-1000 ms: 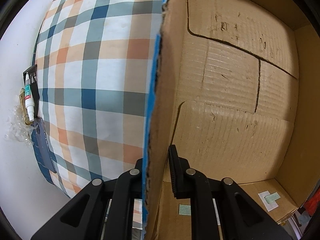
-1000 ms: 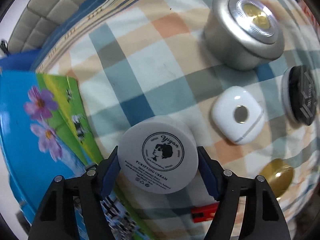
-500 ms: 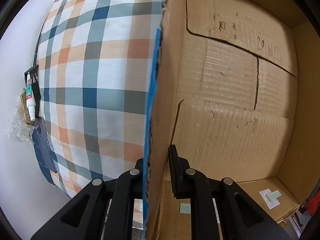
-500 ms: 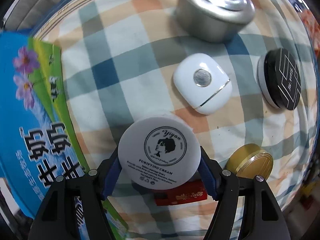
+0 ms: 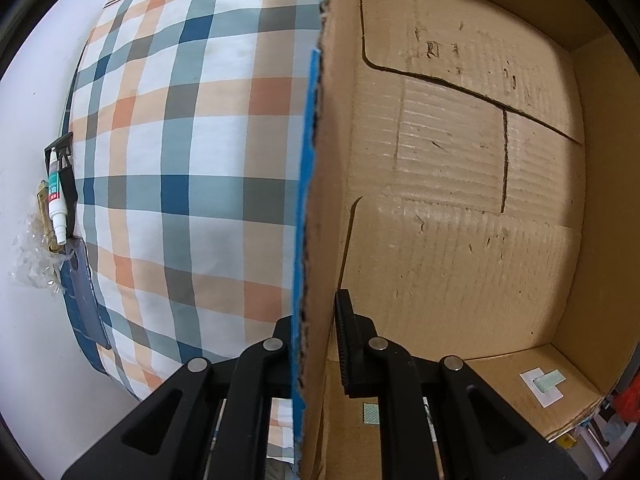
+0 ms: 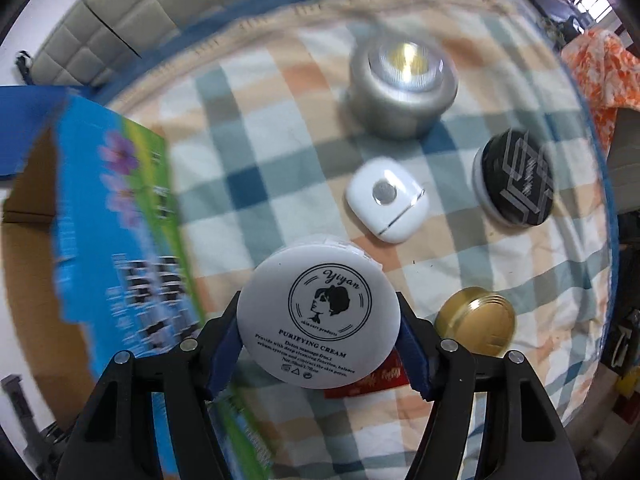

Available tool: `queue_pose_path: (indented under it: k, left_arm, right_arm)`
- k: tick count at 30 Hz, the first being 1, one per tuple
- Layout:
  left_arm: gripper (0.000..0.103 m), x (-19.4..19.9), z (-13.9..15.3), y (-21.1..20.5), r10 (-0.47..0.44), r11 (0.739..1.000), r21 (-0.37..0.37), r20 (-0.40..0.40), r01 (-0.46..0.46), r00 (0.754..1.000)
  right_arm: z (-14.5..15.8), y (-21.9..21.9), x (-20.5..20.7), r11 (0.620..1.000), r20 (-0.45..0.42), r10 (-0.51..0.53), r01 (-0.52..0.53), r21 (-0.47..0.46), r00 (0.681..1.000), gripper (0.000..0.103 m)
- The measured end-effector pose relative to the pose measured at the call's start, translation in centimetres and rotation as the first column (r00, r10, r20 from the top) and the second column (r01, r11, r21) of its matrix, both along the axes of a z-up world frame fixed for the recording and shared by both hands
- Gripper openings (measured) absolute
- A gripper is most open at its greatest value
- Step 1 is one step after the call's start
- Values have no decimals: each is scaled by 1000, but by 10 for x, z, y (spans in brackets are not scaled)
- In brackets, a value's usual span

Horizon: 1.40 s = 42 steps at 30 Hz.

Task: Organize rigid objects
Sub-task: 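Carry the white cream jar into the box and open the right gripper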

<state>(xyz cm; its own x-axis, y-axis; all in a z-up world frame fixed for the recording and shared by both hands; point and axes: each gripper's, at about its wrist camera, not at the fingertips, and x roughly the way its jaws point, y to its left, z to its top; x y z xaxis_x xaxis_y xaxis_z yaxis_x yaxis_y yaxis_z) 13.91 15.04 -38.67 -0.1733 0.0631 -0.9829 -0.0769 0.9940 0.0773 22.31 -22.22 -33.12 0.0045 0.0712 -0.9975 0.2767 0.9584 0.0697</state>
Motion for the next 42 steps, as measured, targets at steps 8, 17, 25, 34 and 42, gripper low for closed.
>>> queue_pose_path:
  k: [8,17,25,34,42]
  left_arm:
    - [8,-4,1,1,-15,1000,-10,5,15,1000]
    - [8,-7,1,5,-12,1000,-19,10,13,1000]
    - [8,-7,-1,11,4,1000,-28,9,-4,1000]
    - [8,-5,-1,18,20,999,-35,7,-19,1000]
    - [8,-4,0,20,20,999,-35,6,-20,1000]
  right_arm:
    - [93,50,-15,992,166,80,-96,88,983,70]
    - [103,176,-7,935,224,272,-312,171,936,70]
    - [41,219,10,921,149,301,-328,212,942,70]
    - [-11,237,25,921,61,324,-330,207,944,71]
    - [-14,243,28,919,36,350,-351,183,936,71]
